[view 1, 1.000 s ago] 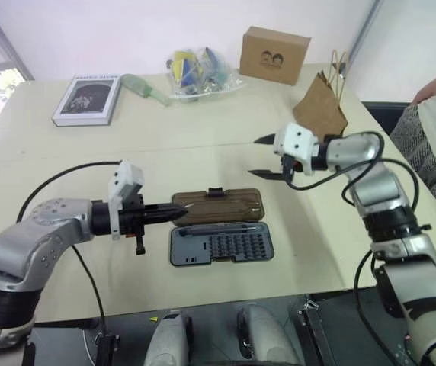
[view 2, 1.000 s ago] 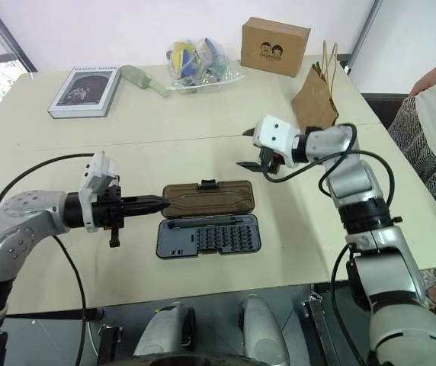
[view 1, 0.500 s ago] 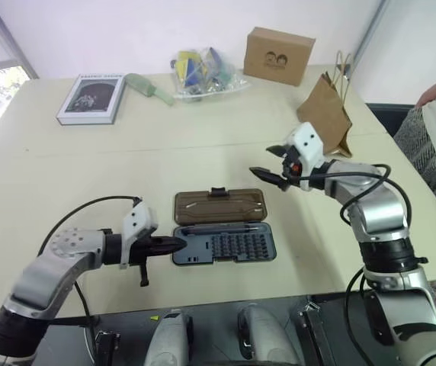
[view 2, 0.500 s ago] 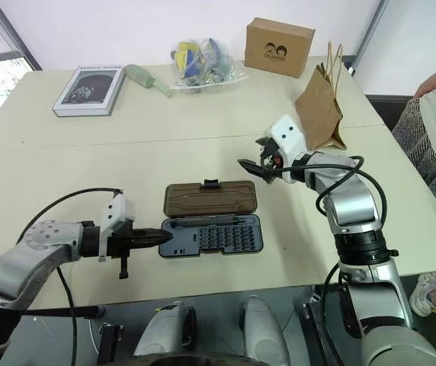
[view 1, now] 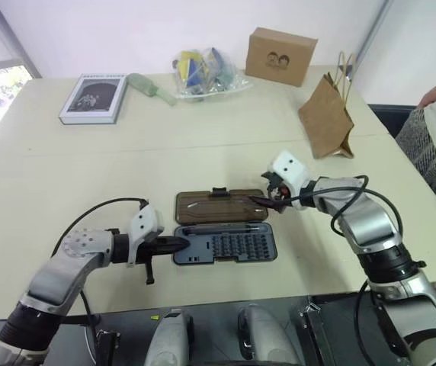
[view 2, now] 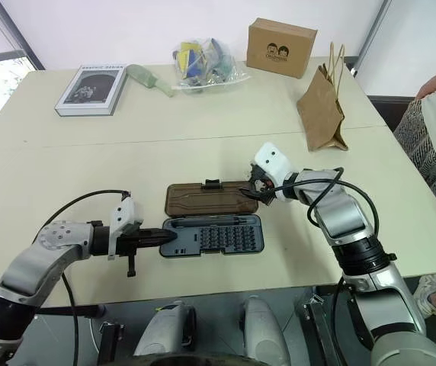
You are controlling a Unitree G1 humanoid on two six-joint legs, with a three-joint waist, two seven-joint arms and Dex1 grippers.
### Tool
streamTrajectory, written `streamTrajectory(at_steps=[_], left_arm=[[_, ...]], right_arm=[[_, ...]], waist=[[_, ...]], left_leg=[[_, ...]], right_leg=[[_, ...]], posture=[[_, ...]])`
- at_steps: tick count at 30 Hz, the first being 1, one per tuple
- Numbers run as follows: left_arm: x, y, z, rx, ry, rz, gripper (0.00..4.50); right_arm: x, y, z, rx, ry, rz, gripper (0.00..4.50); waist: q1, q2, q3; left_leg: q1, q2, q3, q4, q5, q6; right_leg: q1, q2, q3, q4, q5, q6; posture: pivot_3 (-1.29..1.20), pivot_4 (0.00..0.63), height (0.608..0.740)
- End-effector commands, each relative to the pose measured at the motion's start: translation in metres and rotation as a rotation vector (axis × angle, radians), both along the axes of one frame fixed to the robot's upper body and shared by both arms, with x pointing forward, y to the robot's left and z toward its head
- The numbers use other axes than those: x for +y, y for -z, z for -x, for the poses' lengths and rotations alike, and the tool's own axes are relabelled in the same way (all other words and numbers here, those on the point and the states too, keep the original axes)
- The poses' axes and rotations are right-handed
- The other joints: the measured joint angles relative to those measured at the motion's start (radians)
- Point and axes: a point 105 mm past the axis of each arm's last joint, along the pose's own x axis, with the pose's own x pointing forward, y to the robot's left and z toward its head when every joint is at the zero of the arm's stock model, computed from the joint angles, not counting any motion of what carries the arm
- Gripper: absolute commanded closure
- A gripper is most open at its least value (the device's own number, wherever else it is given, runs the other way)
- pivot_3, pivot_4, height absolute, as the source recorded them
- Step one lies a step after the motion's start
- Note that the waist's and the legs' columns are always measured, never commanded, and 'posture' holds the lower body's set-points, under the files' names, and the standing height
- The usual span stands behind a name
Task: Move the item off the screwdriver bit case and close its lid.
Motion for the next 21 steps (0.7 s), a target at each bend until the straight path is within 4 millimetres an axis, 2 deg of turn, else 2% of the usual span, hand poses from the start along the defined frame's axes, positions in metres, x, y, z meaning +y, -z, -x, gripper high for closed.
streamTrajectory(at_steps=[1, 13, 21], left_arm=[[0.003, 0.011, 0.001, 0.020, -0.006, -0.031, 4.50], [0.006, 0.012, 0.007, 0.031, 0.009, -0.036, 4.50], [0.007, 0.011, 0.009, 0.035, 0.010, -0.041, 4.50]], right_arm=[[0.007, -0.006, -0.005, -0.048, -0.035, 0.011, 0.85], [0.006, -0.002, -0.022, -0.049, -0.033, 0.032, 0.85], [0.002, 0.008, -0.020, -0.027, -0.056, 0.062, 0.85]], waist=[[0.001, 0.000, 0.000], [0.000, 0.000, 0.000], [0.000, 0.000, 0.000]], left_leg=[[0.000, 0.000, 0.000, 0.000, 0.000, 0.000], [0.000, 0.000, 0.000, 0.000, 0.000, 0.000], [0.000, 0.000, 0.000, 0.000, 0.000, 0.000]], right_leg=[[0.000, 0.000, 0.000, 0.000, 0.000, 0.000], [0.000, 0.000, 0.000, 0.000, 0.000, 0.000], [0.000, 0.000, 0.000, 0.000, 0.000, 0.000]], posture=[[0.00, 0.150, 0.740], [0.00, 0.150, 0.740], [0.00, 0.150, 0.740]])
